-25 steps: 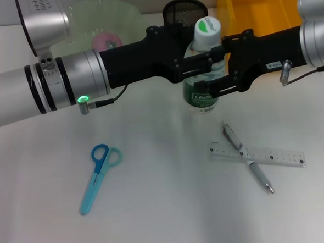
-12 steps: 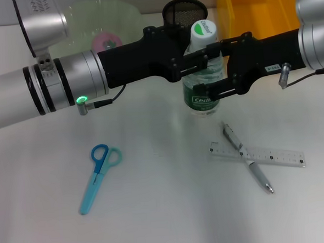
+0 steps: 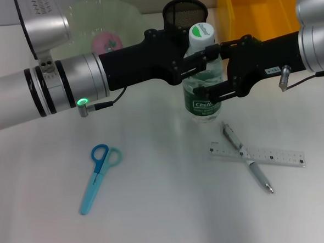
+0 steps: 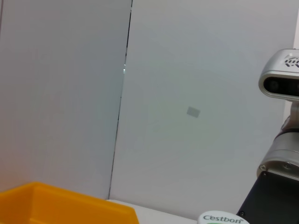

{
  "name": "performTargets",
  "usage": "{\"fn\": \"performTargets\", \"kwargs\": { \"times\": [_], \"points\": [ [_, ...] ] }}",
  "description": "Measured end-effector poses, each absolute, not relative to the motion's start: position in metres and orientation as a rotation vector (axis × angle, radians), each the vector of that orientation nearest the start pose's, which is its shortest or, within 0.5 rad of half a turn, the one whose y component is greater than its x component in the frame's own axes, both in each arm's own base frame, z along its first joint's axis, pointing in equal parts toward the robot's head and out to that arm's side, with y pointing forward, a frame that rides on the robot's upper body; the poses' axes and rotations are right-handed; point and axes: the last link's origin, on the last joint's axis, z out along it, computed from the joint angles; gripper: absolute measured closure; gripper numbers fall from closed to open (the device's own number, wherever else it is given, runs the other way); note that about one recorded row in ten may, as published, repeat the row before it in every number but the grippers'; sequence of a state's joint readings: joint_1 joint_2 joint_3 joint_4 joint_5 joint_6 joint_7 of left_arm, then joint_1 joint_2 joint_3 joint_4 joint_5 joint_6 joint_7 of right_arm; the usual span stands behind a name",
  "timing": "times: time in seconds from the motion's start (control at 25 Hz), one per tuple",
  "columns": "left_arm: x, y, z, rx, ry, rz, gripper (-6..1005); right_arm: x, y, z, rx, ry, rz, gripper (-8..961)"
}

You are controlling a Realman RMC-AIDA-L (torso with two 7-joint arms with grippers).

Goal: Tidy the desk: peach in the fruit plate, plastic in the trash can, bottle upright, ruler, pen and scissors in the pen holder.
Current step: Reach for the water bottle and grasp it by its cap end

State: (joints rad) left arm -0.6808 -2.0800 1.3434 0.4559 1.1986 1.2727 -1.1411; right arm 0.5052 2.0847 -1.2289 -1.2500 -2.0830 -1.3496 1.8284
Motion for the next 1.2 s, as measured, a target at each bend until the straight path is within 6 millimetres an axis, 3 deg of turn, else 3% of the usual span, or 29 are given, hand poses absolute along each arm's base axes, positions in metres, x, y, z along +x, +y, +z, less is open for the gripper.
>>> {"fn": "performTargets", "kwargs": {
  "times": [1.2],
  "points": [
    [-0.1601, 0.3662, -0.0581, -2.659, -0.306, -1.056, 548, 0.1702, 0.3642, 0.0043, -2.794, 0.290, 0.247, 168]
  ]
}}
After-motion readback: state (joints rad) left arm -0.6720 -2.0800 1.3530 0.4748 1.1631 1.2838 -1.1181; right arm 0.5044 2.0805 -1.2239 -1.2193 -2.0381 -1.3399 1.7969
